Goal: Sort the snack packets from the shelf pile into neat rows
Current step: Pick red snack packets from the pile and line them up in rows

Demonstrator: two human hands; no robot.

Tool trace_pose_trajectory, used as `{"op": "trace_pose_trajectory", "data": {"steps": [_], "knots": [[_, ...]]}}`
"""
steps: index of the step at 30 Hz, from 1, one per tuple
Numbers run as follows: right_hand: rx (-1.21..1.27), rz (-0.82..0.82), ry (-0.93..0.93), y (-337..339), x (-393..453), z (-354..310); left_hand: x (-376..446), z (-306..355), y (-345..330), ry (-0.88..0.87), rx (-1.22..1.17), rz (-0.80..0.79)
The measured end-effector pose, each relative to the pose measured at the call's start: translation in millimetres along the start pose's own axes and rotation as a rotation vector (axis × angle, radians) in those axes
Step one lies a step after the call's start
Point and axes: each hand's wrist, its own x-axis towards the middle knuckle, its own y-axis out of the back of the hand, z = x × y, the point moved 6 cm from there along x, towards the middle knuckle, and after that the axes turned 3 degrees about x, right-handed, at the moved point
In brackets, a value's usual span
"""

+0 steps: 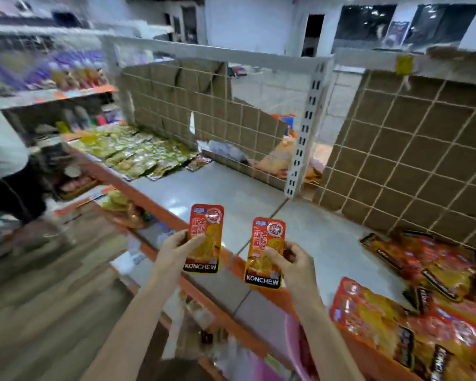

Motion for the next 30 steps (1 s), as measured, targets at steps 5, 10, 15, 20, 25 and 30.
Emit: {"op": "trace_pose_trajectory", "data": {"steps": [5,10,15,20,25,30], "knots": [[-0.017,-0.168,-0.024,-82,5,12,1,-5,82,-0.002,-0.003,0.14],[-0.023,-0.265,-0.042,-145,22,16,8,0,132,0.001,0.005,0.242],[0.023,-0.297,-0.048,-192,54,19,39,6,163,0.036,0.071,0.297],[0.026,-0.272,-0.02,-225,113,17,104,16,170,0.06,0.127,0.24],[0.073,-0.128,-0.006,-224,191,11,193,33,152,0.063,0.193,0.126],[0.062,-0.017,0.006,-214,246,12,269,39,115,0.014,0.3,-0.009]]}}
